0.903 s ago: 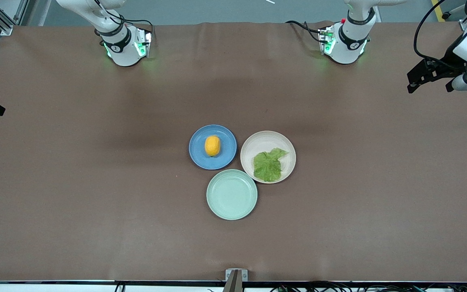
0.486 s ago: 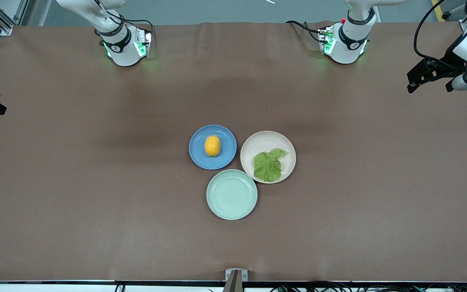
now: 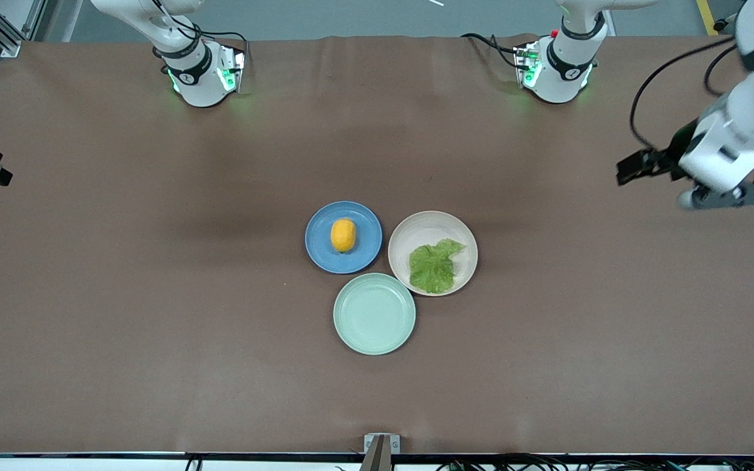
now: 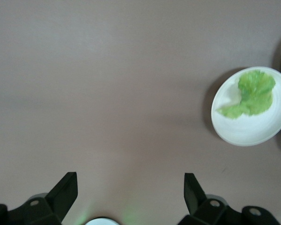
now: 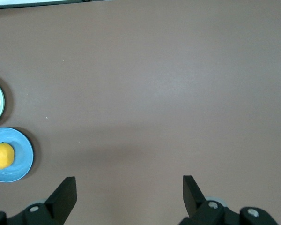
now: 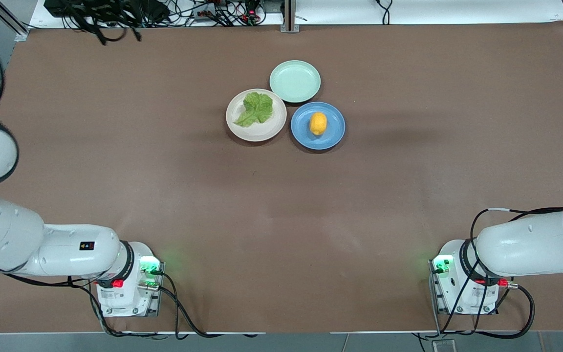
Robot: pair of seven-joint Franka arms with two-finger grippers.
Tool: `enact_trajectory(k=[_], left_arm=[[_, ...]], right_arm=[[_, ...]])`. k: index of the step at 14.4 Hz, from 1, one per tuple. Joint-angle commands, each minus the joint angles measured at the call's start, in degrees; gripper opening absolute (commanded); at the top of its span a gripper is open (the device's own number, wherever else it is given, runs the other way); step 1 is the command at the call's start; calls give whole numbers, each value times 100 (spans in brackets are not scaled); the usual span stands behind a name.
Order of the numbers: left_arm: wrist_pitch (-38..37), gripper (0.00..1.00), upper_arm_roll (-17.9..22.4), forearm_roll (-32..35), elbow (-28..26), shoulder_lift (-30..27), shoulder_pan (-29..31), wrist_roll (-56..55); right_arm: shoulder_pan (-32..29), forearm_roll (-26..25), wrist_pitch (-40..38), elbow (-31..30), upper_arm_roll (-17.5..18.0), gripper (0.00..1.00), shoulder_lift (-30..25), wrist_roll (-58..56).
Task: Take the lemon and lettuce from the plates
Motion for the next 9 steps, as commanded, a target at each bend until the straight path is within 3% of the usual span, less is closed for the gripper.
enact_trajectory(k=[1, 9], left_arm=[[513, 100, -194, -132, 154, 577, -153, -898], [2254, 100, -230, -61, 172, 2176, -1286, -3799]], right_arm=[[-31, 118, -71, 54, 70, 100, 46, 104], [829, 110, -26, 1, 70, 100, 608, 465]])
